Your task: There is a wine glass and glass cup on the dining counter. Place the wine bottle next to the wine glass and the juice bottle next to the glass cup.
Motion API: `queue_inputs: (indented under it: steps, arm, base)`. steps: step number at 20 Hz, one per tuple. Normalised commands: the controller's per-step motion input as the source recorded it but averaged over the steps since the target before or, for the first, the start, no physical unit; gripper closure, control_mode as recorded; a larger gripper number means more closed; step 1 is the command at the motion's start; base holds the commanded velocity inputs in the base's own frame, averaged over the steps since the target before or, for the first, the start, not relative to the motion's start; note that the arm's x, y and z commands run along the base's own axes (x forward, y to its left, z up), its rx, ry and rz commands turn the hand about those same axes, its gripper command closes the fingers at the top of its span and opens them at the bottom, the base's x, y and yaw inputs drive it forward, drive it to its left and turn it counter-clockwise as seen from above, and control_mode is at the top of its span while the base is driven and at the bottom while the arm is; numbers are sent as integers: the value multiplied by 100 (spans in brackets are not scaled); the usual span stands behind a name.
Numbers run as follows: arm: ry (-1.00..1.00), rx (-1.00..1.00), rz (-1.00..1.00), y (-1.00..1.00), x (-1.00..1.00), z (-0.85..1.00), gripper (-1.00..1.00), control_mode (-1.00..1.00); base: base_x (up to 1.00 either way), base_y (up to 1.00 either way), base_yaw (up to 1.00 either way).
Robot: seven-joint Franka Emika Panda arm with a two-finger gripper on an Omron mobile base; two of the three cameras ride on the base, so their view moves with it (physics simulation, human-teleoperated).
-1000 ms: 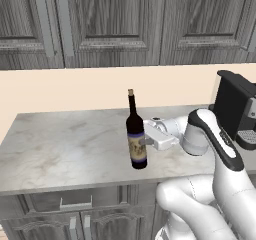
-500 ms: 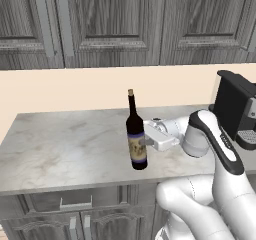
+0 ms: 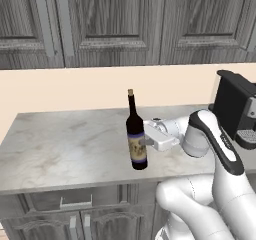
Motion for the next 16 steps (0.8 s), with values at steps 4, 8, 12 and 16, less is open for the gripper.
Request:
queue_inputs:
  steps: [4,8,12,16]
  arm:
    - [0,0,0,0,0,0,100,100]
    - [0,0,0,0,0,0,100,100]
    - [0,0,0,0,0,0,100,100]
    - [0,0,0,0,0,0,100,100]
  base:
    - [-50,13,-1]
    - [-58,10,0]
    - [-68,14,17]
    - [-37,17,66]
